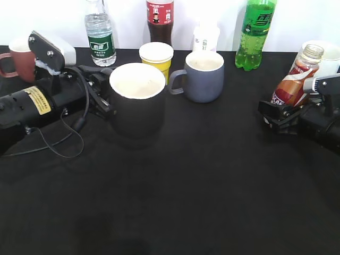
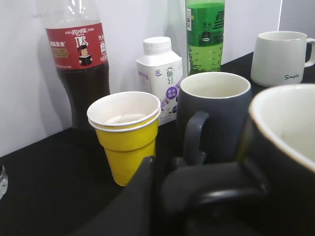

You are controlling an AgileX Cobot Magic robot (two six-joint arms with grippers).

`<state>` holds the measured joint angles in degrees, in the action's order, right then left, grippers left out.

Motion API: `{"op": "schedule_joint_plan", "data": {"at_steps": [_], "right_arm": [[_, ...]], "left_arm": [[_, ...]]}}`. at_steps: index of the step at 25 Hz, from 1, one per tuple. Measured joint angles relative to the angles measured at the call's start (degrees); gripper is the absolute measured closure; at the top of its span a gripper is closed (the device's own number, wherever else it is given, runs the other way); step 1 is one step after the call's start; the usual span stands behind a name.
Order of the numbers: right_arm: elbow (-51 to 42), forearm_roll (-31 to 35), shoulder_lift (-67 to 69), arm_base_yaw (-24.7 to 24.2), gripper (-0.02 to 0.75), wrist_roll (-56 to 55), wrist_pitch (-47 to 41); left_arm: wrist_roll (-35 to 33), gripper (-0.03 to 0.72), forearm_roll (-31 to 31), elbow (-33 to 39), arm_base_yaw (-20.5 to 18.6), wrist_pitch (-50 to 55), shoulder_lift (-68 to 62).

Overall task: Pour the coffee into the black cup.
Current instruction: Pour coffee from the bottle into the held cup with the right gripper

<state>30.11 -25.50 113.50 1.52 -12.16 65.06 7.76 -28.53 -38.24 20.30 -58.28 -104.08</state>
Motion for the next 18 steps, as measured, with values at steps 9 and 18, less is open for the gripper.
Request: {"op": "schedule_joint_plan", "data": {"at_steps": [9,18], "right_arm": [[-0.1,-12.41,-14.49,0.0,0.208,-0.86,-5.03],[-0.1,-17.72,-34.51,0.0,0.21,12.7,-13.9]], "left_arm": [[0.0,0.629,-1.95,-0.11,6.14,0.0,0.0],[3.55,0.629,1.19,-17.11,23.16,8.55,-4.88]]}}
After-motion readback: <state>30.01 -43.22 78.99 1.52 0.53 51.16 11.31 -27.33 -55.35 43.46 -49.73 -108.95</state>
